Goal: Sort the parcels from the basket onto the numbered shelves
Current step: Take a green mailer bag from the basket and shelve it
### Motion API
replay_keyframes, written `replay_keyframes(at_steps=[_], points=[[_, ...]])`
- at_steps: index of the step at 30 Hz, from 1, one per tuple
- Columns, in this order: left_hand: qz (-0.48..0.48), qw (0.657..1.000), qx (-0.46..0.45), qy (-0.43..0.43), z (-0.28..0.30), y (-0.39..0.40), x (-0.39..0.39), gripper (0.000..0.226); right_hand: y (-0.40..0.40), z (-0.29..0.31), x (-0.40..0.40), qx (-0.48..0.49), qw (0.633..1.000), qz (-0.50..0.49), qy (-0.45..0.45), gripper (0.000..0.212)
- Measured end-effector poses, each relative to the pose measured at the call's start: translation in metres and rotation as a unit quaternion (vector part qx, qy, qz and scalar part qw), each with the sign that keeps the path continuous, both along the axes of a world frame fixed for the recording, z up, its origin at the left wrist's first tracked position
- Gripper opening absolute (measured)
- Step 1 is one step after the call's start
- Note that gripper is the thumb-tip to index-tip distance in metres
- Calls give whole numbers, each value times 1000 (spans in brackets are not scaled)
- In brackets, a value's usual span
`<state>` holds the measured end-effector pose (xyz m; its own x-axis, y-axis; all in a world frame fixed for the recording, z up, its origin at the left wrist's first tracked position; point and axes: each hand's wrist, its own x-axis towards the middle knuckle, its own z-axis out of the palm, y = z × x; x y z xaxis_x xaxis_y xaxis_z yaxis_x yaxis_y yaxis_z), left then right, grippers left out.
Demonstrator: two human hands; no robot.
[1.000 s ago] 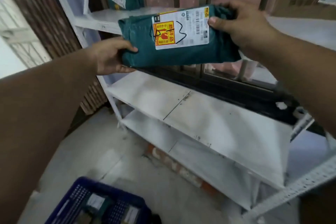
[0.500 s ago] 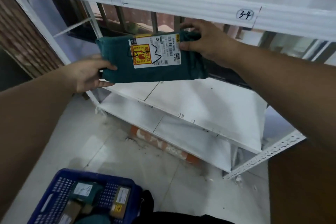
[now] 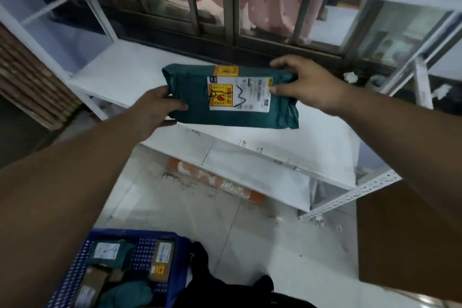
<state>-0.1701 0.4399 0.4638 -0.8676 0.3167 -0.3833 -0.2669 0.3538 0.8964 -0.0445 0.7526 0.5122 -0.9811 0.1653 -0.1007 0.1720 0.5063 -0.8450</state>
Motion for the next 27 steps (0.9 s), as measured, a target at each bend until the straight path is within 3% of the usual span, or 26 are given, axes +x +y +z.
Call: replay_keyframes(at_steps=[6, 13, 18, 23, 27], points=[[12, 998, 48, -33, -27, -24, -12, 45, -16, -15, -31, 12, 998, 25, -49, 54], [57, 995, 79, -32, -43, -69, -63, 32, -65, -30, -78, -47, 997, -1, -65, 32], [41, 996, 74, -17, -45, -97, -105, 36, -103, -38, -116, -61, 994, -42, -79, 31], [19, 999, 27, 23, -41, -125, -162, 22, -129, -50, -159, -72, 991, -71, -84, 27], [27, 997, 27, 67, -43, -124, -192, 47, -138, -57, -193, -82, 988, -102, -78, 30]])
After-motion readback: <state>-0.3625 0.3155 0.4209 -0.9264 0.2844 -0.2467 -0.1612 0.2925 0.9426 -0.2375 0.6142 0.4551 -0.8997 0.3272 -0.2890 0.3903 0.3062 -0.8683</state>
